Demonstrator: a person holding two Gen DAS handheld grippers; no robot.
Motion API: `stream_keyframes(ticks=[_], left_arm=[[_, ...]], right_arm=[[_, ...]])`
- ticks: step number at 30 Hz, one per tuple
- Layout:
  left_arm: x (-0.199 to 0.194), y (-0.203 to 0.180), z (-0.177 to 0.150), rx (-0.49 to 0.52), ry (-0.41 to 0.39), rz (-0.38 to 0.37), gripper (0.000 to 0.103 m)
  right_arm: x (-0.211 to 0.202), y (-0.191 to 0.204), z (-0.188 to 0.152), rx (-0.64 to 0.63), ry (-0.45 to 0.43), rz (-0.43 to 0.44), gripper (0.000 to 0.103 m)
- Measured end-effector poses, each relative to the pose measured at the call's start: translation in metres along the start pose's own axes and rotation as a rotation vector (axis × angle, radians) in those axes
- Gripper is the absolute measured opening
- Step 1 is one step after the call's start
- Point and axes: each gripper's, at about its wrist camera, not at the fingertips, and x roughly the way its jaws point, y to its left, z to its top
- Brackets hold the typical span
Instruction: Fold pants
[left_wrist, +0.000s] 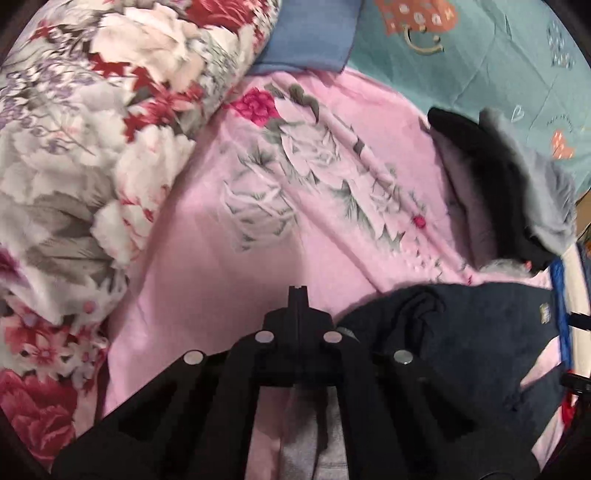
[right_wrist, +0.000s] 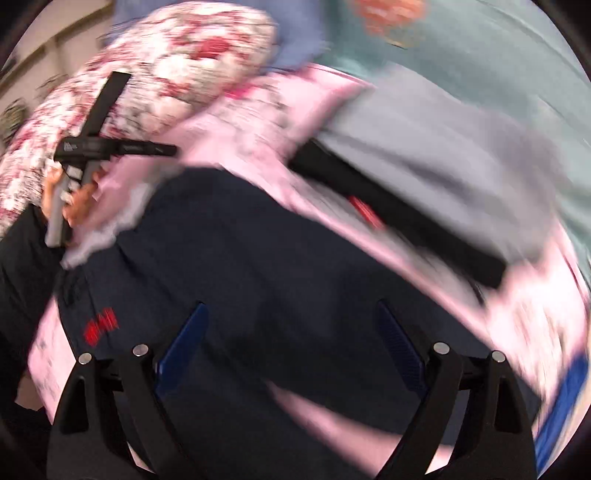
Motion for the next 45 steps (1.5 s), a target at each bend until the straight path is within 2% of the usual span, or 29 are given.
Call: stream_keyframes(ticks=[2, 4, 5, 6, 7, 8, 9, 12, 13, 14, 15, 16, 17, 18, 20, 24, 27, 28, 30, 32, 35, 38, 40, 42, 43, 45], left_arm=[[-0.006, 0.004, 0.004, -0.025, -0.002, -0.049, 0.0], [-0.013, 0.0, 0.006, -0.018, 0.0, -0.083, 0.0], [-0.013, -0.002, 0.006, -0.01, 0.006, -0.096, 0.0], [-0.014, -0.005, 0.007, 0.001, 0.013, -0.11, 0.0], [-0.014, -0.008, 0.007, 0.009, 0.017, -0.116, 0.0], [-0.014, -0.011, 0.007, 0.022, 0.024, -0.122, 0.0], [-0.011, -0.012, 0.009, 0.03, 0.029, -0.125, 0.0], [-0.006, -0.014, 0.009, 0.054, 0.049, -0.138, 0.0], [-0.006, -0.015, 0.009, 0.058, 0.054, -0.146, 0.002], [-0.005, -0.018, 0.008, 0.068, 0.061, -0.155, 0.01], [-0.005, -0.019, 0.008, 0.074, 0.065, -0.161, 0.016], [-0.004, -0.021, 0.007, 0.083, 0.067, -0.165, 0.031], [-0.004, -0.021, 0.007, 0.09, 0.066, -0.165, 0.041], [-0.004, -0.024, 0.005, 0.101, 0.067, -0.162, 0.042], [-0.002, -0.027, 0.003, 0.121, 0.08, -0.173, 0.043], [0.0, -0.032, -0.001, 0.162, 0.089, -0.17, 0.047], [-0.001, -0.034, 0.001, 0.176, 0.093, -0.187, 0.058], [0.0, -0.037, 0.001, 0.197, 0.1, -0.192, 0.067], [0.001, -0.043, 0.001, 0.252, 0.123, -0.199, 0.075], [0.004, -0.05, 0.004, 0.319, 0.162, -0.169, 0.077], [0.01, -0.051, 0.018, 0.356, 0.238, -0.158, 0.079], [0.02, -0.044, 0.036, 0.333, 0.293, -0.148, 0.076], [0.032, -0.04, 0.038, 0.315, 0.352, -0.176, 0.076], [0.036, -0.043, 0.034, 0.354, 0.359, -0.178, 0.079], [0.036, -0.043, 0.033, 0.356, 0.359, -0.193, 0.085], [0.037, -0.043, 0.032, 0.347, 0.362, -0.214, 0.088]], right_arm=[[0.023, 0.01, 0.032, -0.114, -0.002, 0.01, 0.091], [0.05, 0.017, 0.053, -0.177, 0.052, 0.039, 0.09], [0.065, 0.018, 0.06, -0.206, 0.083, 0.048, 0.086], [0.075, 0.02, 0.064, -0.229, 0.11, 0.045, 0.078], [0.093, 0.022, 0.069, -0.268, 0.158, 0.02, 0.073], [0.105, 0.022, 0.07, -0.295, 0.197, -0.005, 0.066], [0.114, 0.02, 0.069, -0.321, 0.225, -0.023, 0.064], [0.121, 0.022, 0.064, -0.38, 0.246, -0.006, 0.064], [0.121, 0.023, 0.062, -0.39, 0.242, -0.006, 0.064], [0.12, 0.022, 0.061, -0.38, 0.241, 0.004, 0.063], [0.12, 0.021, 0.061, -0.366, 0.249, 0.033, 0.041], [0.119, 0.021, 0.06, -0.351, 0.28, 0.121, 0.025], [0.115, 0.022, 0.058, -0.366, 0.278, 0.118, 0.018], [0.113, 0.025, 0.056, -0.399, 0.274, 0.096, 0.008], [0.106, 0.024, 0.054, -0.403, 0.265, 0.1, 0.006], [0.087, 0.011, 0.064, -0.345, 0.173, 0.068, 0.006], [0.083, 0.005, 0.065, -0.328, 0.161, 0.067, 0.006], [0.081, 0.006, 0.063, -0.336, 0.163, 0.063, 0.006], [0.078, 0.008, 0.061, -0.348, 0.165, 0.054, 0.006], [0.071, 0.011, 0.055, -0.36, 0.16, 0.05, 0.006], [0.071, 0.017, 0.05, -0.371, 0.145, 0.049, 0.006], [0.069, 0.014, 0.046, -0.35, 0.133, 0.064, 0.006], [0.071, 0.012, 0.047, -0.342, 0.13, 0.081, 0.006], [0.068, 0.011, 0.046, -0.35, 0.118, 0.094, 0.006], [0.064, 0.011, 0.044, -0.353, 0.111, 0.105, 0.006], [0.054, 0.011, 0.042, -0.351, 0.097, 0.12, 0.006]])
